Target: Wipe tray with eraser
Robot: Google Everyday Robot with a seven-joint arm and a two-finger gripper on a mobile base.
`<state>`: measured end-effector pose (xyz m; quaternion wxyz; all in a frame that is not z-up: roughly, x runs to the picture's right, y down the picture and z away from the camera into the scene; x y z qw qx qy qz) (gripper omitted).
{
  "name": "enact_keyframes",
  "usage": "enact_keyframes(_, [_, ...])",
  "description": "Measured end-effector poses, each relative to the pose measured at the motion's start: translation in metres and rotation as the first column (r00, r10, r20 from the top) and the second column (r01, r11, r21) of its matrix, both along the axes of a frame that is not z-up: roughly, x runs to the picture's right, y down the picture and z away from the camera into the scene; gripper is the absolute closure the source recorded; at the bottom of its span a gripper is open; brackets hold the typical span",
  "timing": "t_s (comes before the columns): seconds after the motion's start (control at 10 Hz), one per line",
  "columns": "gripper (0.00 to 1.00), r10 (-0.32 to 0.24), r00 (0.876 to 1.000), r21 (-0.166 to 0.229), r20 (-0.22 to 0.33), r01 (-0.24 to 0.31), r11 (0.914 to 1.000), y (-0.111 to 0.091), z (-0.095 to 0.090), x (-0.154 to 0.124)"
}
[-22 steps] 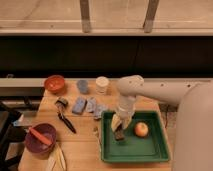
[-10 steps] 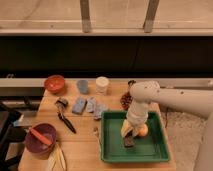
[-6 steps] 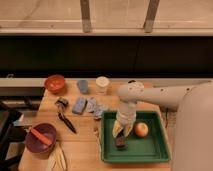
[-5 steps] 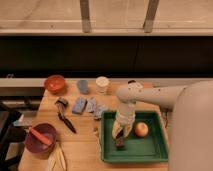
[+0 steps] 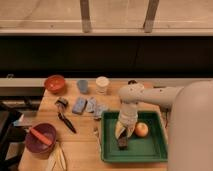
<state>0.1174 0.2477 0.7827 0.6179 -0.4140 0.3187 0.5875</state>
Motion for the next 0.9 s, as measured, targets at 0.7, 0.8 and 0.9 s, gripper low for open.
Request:
enact_keyframes(0.7, [0.94,-0.015,0.996,0.018,0.091,0.013,0.9998,0.001,-0.005,-0.039])
enact_keyframes(0.8, [0.94,-0.016,0.996,0.018,0.084,0.014,0.9997,0.005,-0.012,-0.032])
enact_keyframes(0.9, [0.94,-0.017,0.997,0.016,0.075,0.015,0.9997,0.009,-0.017,-0.028])
